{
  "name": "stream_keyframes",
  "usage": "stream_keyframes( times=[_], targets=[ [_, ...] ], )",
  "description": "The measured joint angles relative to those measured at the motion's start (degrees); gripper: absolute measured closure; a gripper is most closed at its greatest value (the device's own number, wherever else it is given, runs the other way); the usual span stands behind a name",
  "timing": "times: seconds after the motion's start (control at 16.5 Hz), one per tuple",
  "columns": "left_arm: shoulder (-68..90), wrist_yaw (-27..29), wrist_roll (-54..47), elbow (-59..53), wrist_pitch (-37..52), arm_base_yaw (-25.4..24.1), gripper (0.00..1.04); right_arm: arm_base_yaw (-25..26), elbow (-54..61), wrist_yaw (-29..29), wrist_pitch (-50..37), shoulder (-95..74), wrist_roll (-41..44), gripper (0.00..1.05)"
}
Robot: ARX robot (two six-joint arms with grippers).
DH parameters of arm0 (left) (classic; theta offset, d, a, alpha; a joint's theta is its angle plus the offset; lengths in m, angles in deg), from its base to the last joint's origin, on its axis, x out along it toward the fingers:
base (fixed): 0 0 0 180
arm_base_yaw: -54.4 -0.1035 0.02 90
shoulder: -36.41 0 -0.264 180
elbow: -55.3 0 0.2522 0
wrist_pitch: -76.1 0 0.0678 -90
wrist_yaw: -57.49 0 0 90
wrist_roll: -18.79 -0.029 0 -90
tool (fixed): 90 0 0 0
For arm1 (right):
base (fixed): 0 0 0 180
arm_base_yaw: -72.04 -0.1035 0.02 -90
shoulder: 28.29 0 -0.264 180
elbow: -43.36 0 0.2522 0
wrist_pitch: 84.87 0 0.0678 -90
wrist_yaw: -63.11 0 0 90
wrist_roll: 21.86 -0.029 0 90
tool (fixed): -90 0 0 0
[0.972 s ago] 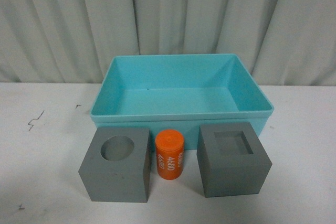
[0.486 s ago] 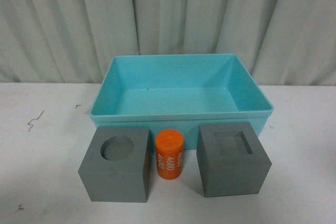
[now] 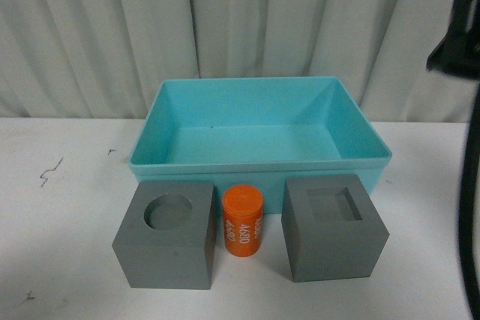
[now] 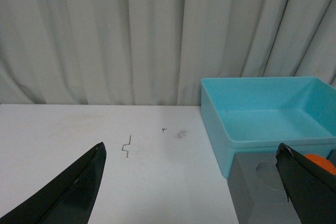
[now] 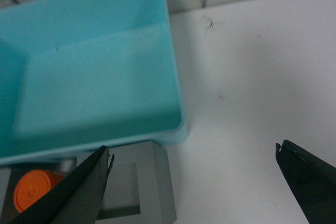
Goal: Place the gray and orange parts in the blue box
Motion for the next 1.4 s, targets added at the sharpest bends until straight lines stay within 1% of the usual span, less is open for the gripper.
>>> stream_keyframes(
  times=[0.12,0.3,0.43,0.61,0.73,0.85,1.28,1.4],
  targets=[
    [0.0,0.0,0.0,0.02,0.0,0.0,0.07,-1.84,-0.26,-1.64,0.35,-5.95,-0.98,0.06],
    [0.0,0.0,0.0,0.02,0.0,0.0,0.07,-4.7,-1.49,-5.79,0.13,-12.81,-2.54,0.06],
    [0.0,-0.02,-0.02,0.0,0.0,0.0,0.07,-5.62,-3.02,-7.32,0.07,-16.7,-3.91,0.06],
    [-0.02,0.0,-0.02,0.02,0.0,0.0,0.07,-5.6,-4.07,-10.14,-1.27,-20.65,-5.29,0.06],
    [0.0,-0.02,-0.02,0.0,0.0,0.0,0.07,-5.51,-4.04,-10.67,-2.19,-21.44,-5.31,0.06],
    [0.0,0.0,-0.02,0.02,0.0,0.0,0.07,-5.11,-3.91,-12.44,-2.84,-22.64,-5.38,0.06],
    [0.0,0.0,-0.02,0.0,0.0,0.0,0.07,-2.8,-3.58,-13.05,-4.68,-26.16,-5.51,0.06],
    [0.0,0.0,-0.02,0.0,0.0,0.0,0.07,-2.84,-3.39,-13.05,-4.98,-26.16,-5.51,0.06]
  ],
)
